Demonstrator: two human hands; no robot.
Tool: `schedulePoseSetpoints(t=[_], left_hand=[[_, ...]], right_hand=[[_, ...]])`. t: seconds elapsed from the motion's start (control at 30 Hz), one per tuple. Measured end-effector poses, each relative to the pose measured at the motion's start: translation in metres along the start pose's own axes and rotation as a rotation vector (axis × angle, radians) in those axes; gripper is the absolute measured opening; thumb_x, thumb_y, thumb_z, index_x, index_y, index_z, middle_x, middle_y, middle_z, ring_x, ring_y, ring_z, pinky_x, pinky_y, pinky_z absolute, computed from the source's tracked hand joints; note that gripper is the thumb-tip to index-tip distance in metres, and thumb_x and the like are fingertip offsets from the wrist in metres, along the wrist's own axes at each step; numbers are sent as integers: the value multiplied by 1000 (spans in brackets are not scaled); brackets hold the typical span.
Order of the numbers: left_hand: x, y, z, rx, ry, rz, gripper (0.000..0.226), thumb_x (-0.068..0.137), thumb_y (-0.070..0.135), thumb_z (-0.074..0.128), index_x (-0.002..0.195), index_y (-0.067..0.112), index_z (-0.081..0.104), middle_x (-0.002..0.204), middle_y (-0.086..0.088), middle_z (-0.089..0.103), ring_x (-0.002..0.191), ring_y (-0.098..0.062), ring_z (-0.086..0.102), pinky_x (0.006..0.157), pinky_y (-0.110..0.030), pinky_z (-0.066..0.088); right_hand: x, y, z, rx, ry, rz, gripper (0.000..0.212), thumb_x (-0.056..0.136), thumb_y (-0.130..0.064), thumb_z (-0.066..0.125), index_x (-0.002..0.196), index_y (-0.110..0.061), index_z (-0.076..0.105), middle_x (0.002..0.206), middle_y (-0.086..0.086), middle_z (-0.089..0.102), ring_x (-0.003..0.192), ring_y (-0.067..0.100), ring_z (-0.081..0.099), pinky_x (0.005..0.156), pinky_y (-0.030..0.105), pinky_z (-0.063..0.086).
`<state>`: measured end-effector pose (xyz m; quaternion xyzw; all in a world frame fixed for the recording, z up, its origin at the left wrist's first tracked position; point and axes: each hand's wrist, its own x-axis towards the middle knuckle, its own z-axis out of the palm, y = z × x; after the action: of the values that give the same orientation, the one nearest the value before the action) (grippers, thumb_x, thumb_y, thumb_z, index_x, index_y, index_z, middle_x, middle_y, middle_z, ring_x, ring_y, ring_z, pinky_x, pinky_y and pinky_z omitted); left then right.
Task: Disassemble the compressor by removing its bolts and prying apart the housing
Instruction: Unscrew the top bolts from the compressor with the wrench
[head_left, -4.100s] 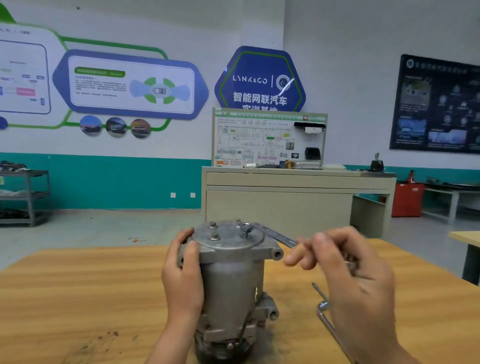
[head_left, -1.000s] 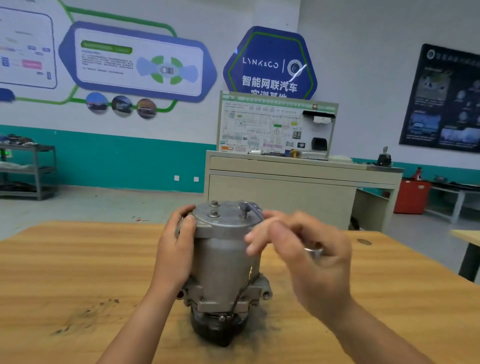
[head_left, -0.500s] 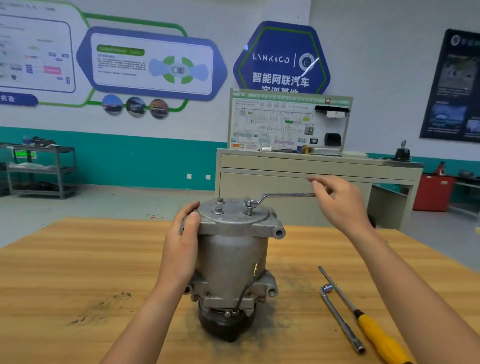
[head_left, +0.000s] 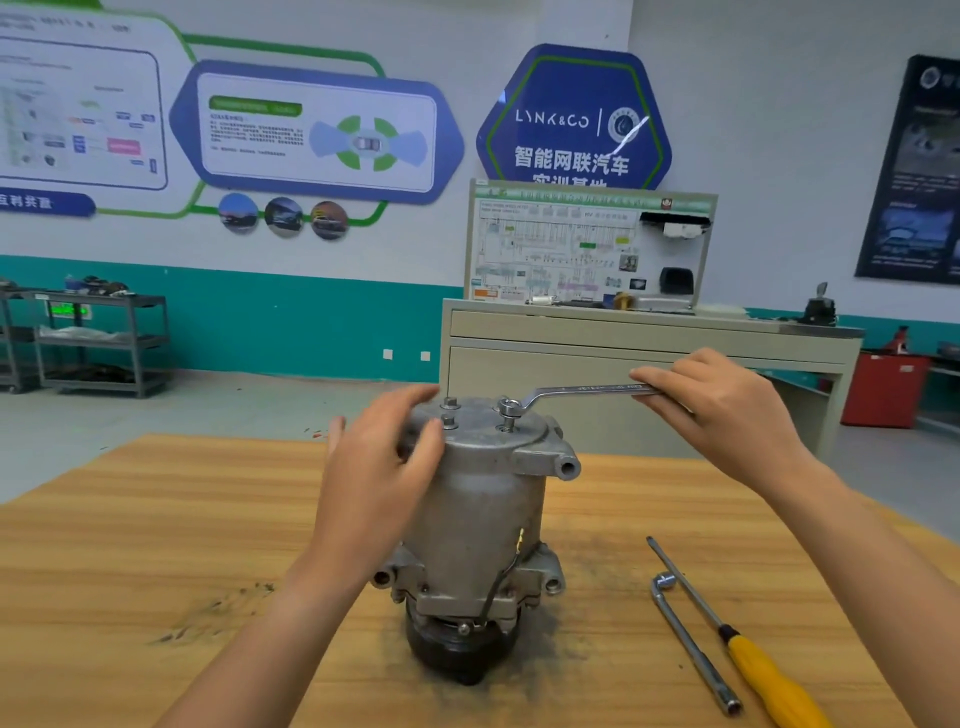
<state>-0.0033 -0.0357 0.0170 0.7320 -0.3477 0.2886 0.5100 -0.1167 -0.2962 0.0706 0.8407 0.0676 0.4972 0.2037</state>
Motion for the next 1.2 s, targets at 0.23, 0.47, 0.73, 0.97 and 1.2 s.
schedulePoseSetpoints(t=[0.23, 0.47, 0.73, 0.97, 1.2], left_hand=[[32, 25, 6, 212, -287, 36, 32, 87, 32, 61, 116, 21, 65, 104, 9, 69, 97, -9, 61, 86, -26, 47], [52, 32, 21, 77, -411, -30, 27, 78, 27, 72, 102, 17, 70, 96, 5, 69, 82, 0, 58, 71, -12, 44], [68, 29, 8, -266, -319, -142, 10, 79, 16, 74, 87, 20, 70, 79, 7, 69, 59, 9, 60, 58, -4, 47], [78, -32, -57, -206, -65, -219, 18, 81, 7, 69, 94, 19, 67, 82, 8, 67, 66, 7, 63, 62, -10, 50], [-24, -168, -94, 322, -373, -334, 17, 85, 2, 63, 98, 11, 71, 96, -1, 70, 80, -2, 60, 66, -12, 43]], right_hand=[[8, 1, -6, 45, -14, -12, 23, 77, -17, 63, 93, -5, 74, 65, 6, 66, 61, 27, 61, 41, 30, 47], [25, 8, -10, 116, -36, 13, 22, 78, -10, 70, 99, -4, 72, 68, 9, 66, 64, 30, 59, 49, 34, 46], [11, 3, -2, 246, -54, 313, 26, 89, -23, 59, 112, -17, 67, 79, 5, 68, 82, 26, 56, 66, 39, 45], [-1, -5, 5, 254, -170, 392, 27, 90, -29, 56, 114, -21, 66, 87, -2, 69, 83, 15, 52, 66, 30, 37], [-9, -19, 8, 286, -212, 408, 25, 86, -23, 62, 109, -16, 69, 82, 4, 69, 76, 17, 51, 62, 29, 35]])
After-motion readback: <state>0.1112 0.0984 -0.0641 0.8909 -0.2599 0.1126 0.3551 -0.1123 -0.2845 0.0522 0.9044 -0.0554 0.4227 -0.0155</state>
